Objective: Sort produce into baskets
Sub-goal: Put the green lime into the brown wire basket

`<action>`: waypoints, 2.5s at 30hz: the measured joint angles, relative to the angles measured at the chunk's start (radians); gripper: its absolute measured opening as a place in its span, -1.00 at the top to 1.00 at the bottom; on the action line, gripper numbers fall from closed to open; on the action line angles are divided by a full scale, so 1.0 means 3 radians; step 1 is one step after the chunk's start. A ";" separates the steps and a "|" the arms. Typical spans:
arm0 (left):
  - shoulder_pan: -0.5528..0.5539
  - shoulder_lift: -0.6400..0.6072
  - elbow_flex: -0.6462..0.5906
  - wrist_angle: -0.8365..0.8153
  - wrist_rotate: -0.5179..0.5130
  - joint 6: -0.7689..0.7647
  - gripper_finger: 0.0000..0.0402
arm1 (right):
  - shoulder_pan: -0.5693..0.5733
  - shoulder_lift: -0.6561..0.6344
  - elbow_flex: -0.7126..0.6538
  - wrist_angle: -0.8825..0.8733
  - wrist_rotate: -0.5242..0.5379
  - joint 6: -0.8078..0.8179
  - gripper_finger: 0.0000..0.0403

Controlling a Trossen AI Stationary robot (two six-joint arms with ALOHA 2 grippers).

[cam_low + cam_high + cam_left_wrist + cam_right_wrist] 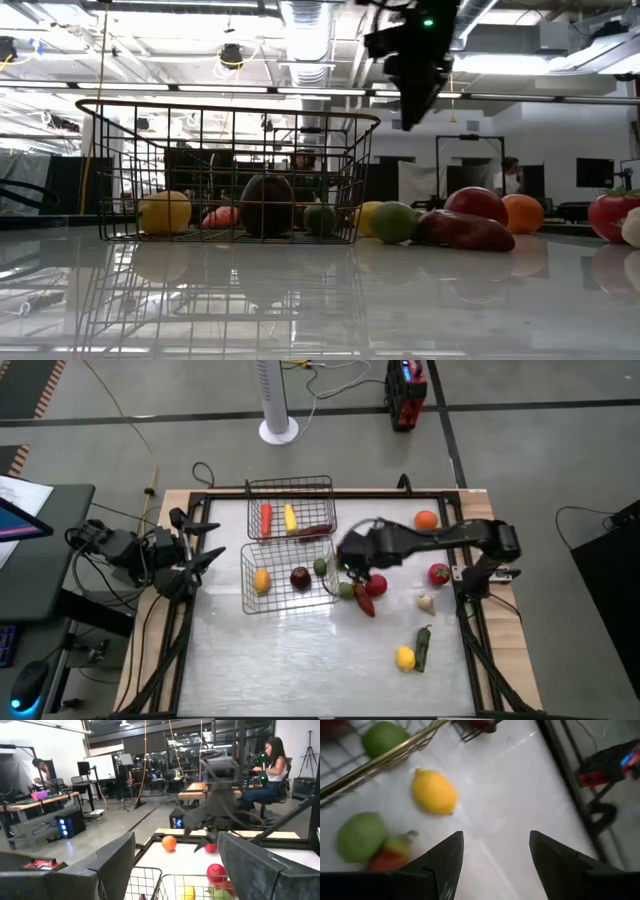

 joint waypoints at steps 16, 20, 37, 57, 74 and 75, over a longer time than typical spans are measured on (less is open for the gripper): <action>0.0001 -0.0001 0.0000 0.0017 -0.0023 -0.0072 -0.36 | 0.0489 -0.0321 -0.1311 0.0733 -0.0538 0.1038 -0.27; 0.0001 -0.0001 0.0000 0.0003 -0.0031 -0.0068 -0.36 | 0.0513 -0.0355 -0.1310 0.0867 -0.0618 0.0997 -0.27; 0.0001 -0.0001 0.0000 -0.0022 -0.0032 -0.0022 -0.36 | 0.0375 -0.0312 -0.1310 0.1549 -0.1179 0.0259 -0.34; -0.0001 -0.0001 -0.0001 -0.0048 -0.0009 0.0006 -0.36 | 0.0813 -0.0251 -0.2195 0.3620 -0.0409 0.0233 -0.34; -0.0001 0.0000 -0.0001 -0.0032 -0.0004 0.0006 -0.36 | 0.0646 0.0142 -0.2261 0.4121 -0.0387 -0.0033 -0.34; -0.0001 0.0000 -0.0001 -0.0034 -0.0004 0.0006 -0.36 | 0.0646 0.0204 -0.2258 0.4195 -0.0392 -0.0047 -0.34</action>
